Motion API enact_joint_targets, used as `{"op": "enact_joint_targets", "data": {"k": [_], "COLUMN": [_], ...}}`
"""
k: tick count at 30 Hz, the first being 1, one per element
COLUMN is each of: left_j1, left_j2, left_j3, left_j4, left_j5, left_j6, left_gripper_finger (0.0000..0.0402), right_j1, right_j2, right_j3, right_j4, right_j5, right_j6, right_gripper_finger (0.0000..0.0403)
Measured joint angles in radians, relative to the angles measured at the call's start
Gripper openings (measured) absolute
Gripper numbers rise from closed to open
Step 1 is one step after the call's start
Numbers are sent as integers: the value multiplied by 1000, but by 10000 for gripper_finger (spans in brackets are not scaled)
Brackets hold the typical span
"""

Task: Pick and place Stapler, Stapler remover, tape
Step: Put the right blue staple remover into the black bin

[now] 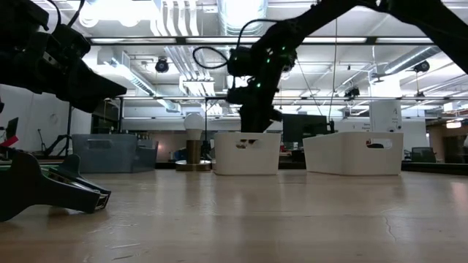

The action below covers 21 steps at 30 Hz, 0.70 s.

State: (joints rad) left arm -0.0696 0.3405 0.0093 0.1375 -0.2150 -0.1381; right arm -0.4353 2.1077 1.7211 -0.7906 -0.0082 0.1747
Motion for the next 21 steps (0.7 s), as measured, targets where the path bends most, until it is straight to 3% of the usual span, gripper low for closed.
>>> {"op": "enact_joint_targets", "data": {"k": [8, 21], "left_j1": [0, 0], "left_j2": [0, 0], "left_j3": [0, 0], "left_j4": [0, -2], "left_j5": [0, 0], "left_j6": [0, 0], "left_gripper_finger": [12, 12], "right_j1": [84, 463], "right_j2": [-201, -688], "right_j3": [-73, -387], "right_j4": [-79, -94], "right_j5": [4, 26], "right_j6": [-2, 102], "right_gripper_finger": [175, 135]}}
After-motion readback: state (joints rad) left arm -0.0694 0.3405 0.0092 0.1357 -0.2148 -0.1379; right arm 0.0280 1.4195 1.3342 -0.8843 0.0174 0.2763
